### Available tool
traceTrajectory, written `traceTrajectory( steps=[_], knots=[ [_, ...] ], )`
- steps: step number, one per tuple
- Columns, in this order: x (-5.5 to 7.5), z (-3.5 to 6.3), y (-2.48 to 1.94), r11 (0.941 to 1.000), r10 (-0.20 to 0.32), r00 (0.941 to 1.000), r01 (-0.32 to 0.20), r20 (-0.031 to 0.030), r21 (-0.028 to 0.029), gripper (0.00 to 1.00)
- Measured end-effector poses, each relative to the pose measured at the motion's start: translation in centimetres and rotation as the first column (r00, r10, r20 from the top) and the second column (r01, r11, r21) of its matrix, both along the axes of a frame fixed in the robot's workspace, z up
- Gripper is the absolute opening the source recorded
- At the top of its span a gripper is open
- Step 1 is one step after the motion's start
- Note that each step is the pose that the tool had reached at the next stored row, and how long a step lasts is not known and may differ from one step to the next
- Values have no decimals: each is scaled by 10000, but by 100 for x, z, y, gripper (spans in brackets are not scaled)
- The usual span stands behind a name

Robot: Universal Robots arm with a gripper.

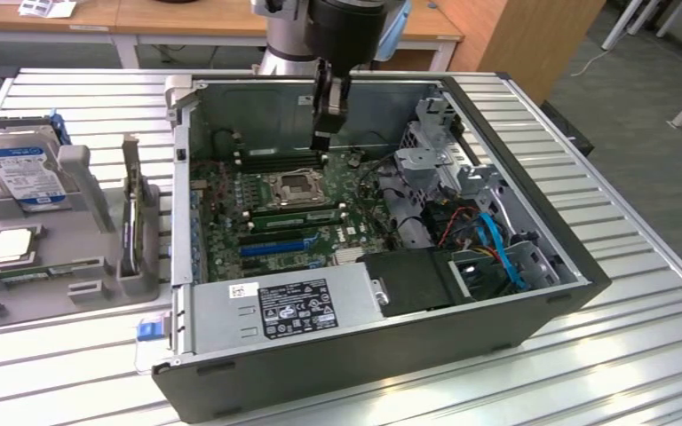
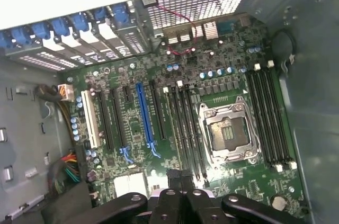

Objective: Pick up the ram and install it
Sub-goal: 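Press down the ram until it locks into place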

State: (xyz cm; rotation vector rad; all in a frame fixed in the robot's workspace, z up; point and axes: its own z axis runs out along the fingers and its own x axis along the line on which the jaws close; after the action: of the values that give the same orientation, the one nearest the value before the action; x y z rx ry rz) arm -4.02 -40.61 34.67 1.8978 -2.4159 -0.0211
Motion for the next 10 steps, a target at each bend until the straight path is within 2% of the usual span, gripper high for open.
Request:
traceTrajectory(
  steps=[5, 10],
  knots=[
    [-1, 0, 3, 9993, -378, 9993, 378, 2, -22, 11],
    [-1, 0, 3, 9992, -396, 9992, 396, 2, -21, 11]
  ],
)
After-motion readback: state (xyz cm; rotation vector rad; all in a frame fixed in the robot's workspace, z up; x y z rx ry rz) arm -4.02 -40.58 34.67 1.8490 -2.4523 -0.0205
